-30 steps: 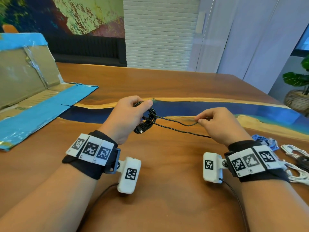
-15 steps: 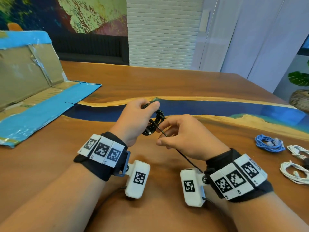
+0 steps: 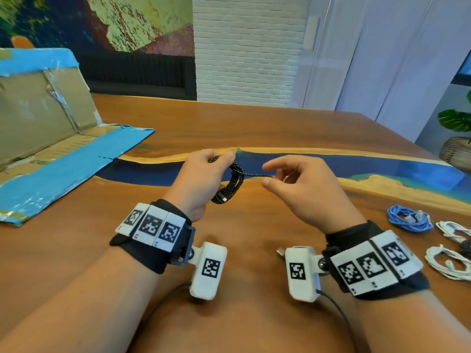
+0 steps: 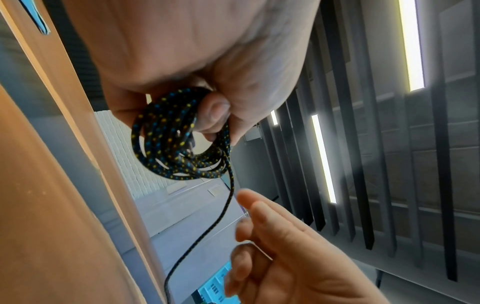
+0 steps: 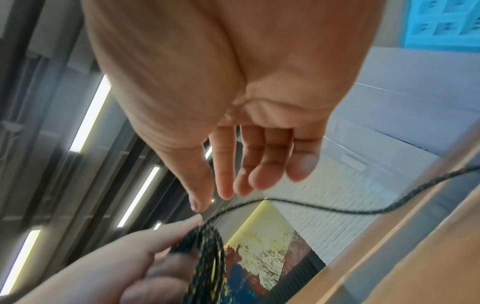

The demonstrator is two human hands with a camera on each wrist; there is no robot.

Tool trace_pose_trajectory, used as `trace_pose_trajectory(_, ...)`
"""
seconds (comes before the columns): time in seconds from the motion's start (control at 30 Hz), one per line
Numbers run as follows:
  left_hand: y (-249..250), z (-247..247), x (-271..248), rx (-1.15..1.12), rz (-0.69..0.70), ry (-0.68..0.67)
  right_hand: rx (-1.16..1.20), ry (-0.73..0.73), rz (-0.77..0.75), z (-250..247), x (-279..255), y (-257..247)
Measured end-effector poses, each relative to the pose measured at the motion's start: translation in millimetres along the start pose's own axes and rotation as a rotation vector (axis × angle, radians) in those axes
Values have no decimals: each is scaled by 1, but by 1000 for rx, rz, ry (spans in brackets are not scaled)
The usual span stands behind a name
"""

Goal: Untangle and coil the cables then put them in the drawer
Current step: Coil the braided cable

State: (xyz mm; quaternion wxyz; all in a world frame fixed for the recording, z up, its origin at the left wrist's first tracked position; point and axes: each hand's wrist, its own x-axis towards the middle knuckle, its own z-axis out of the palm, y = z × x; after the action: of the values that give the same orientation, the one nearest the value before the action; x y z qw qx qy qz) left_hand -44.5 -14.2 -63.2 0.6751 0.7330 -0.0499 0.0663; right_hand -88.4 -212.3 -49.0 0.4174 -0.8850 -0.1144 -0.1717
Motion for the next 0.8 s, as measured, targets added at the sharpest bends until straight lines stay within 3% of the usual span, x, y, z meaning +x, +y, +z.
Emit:
trace_pose_trajectory(0.1, -1, 4, -1, -38, -2, -38, 2, -24, 13, 15, -1, 3)
trace_pose_trajectory(0.3, 7, 6, -9, -211, -46, -220, 66, 69, 50, 12, 1, 6)
trace_pose_trajectory(0.4, 14, 8, -15, -354, -74, -270, 312, 39, 72, 25, -1, 2)
trace_pose_trajectory(0.47, 17, 9, -17, -400, -77, -269, 572, -61, 110, 39, -4, -3)
trace_pose_trajectory(0.63, 19, 12, -18, -313, 28, -198, 1041, -160, 305, 47, -6, -7)
trace_pose_trajectory(0.8, 15, 13, -18, -149, 106, -229, 941, -95, 261, 53, -7, -7)
